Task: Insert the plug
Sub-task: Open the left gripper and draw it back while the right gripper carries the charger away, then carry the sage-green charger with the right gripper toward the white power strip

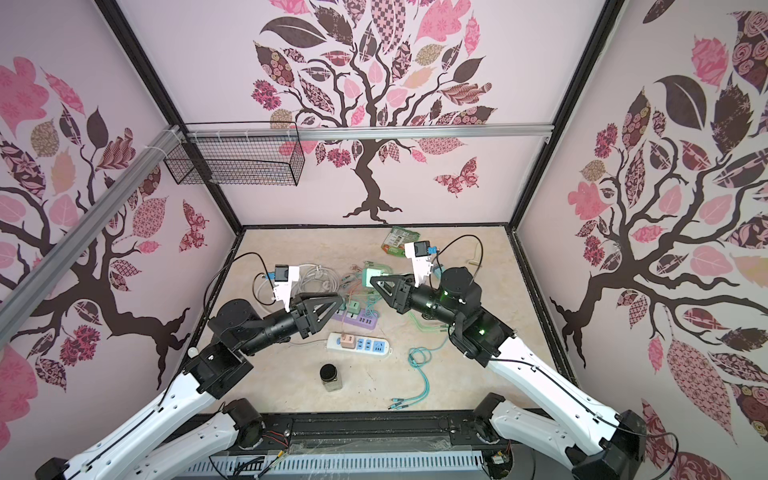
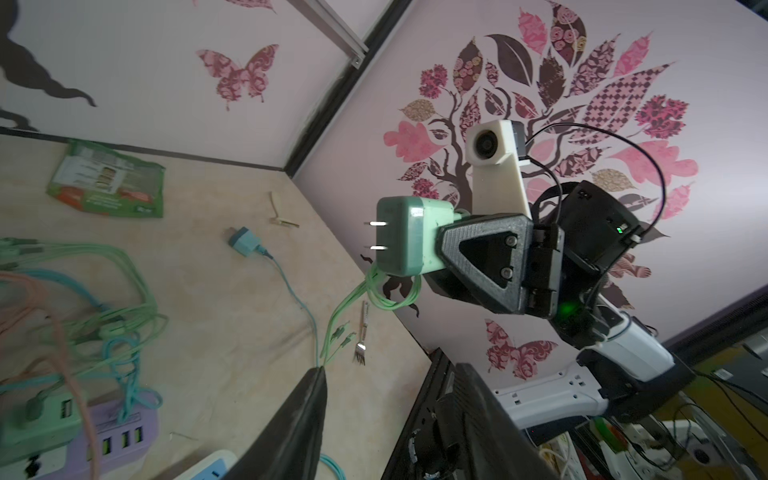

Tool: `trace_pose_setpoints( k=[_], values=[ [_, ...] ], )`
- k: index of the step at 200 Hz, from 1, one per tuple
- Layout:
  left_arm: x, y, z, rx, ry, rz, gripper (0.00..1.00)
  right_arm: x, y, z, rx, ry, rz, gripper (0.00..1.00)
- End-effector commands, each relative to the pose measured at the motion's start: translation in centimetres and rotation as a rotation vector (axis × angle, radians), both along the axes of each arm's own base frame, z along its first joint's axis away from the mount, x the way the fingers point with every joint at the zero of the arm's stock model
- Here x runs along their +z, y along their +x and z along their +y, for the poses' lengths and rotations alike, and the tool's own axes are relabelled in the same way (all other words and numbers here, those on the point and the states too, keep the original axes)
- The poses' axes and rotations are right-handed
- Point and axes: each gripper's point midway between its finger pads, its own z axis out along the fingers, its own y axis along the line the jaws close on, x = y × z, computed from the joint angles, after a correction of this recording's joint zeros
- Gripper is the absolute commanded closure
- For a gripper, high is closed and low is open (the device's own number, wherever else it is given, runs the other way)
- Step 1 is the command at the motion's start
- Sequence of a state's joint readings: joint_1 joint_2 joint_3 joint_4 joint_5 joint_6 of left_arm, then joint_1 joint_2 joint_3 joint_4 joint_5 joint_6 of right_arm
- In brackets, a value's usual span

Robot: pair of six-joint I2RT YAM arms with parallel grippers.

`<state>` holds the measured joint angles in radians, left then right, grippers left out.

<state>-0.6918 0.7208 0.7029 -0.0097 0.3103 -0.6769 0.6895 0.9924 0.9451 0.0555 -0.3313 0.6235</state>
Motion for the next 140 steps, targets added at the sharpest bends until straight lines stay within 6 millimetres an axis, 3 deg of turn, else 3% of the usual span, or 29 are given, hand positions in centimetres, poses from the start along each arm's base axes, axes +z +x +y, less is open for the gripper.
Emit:
trace_pose_setpoints(
  k=[1,43,114,140],
  values=[
    [-6.8,1.2,2.8,0.159,0.22,0.143,0.48,-2.2,1.4,-0.4,-0.045,-0.128,0.051,0.85],
    [-12.1,1.6,5.4,0.275,0.333,0.331,0.48,-3.5,5.1,-0.4,-0.061,-0.167,0.116,0.88],
    [-15.4,1.1,7.1,0.297,0.328,0.435,0.47,-4.4,12.1,1.9,-0.068,-0.323,0.1,0.87],
    [-17.2,0.8,7.4,0.303,0.357,0.478,0.47,-6.5,13.6,1.5,-0.12,-0.392,0.147,0.9]
  ],
)
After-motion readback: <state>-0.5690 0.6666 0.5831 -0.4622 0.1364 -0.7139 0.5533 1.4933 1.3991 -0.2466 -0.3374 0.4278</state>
